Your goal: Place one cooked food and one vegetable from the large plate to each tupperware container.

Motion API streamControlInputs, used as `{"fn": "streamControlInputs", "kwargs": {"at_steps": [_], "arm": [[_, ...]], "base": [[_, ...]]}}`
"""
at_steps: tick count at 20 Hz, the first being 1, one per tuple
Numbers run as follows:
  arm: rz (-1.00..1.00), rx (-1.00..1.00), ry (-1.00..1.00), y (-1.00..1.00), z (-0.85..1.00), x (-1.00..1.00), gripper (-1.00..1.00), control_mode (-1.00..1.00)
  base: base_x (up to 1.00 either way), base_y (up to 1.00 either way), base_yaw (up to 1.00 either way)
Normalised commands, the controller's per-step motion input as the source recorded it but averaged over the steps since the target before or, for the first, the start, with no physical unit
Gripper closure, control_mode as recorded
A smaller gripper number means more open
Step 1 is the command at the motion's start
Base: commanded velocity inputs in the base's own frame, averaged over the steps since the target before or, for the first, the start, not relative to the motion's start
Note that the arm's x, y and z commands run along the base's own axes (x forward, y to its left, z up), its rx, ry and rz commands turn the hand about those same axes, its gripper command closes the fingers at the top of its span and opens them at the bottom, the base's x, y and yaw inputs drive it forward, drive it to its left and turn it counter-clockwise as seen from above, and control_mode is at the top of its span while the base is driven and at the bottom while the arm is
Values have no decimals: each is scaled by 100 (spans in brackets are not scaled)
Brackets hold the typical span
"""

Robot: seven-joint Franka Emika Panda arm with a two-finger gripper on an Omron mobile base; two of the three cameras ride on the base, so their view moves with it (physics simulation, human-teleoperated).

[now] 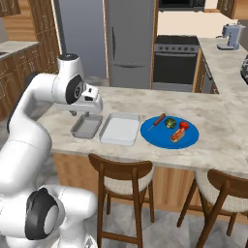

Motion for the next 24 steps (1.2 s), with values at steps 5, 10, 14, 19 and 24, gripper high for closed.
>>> {"fn": "streamControlInputs", "kwargs": {"at_steps": [5,10,14,19,24], "arm": [[0,0,1,-1,-3,-18,-100,-100],[0,0,0,0,-3,-37,-100,-100],[0,0,0,-1,0,-17,-100,100],[0,0,0,0,0,0,-100,100],[0,2,0,-15,-1,20,-100,-100]], "base": [[0,0,0],[0,0,0],[13,-2,0],[100,-34,4],[80,-45,6]]}}
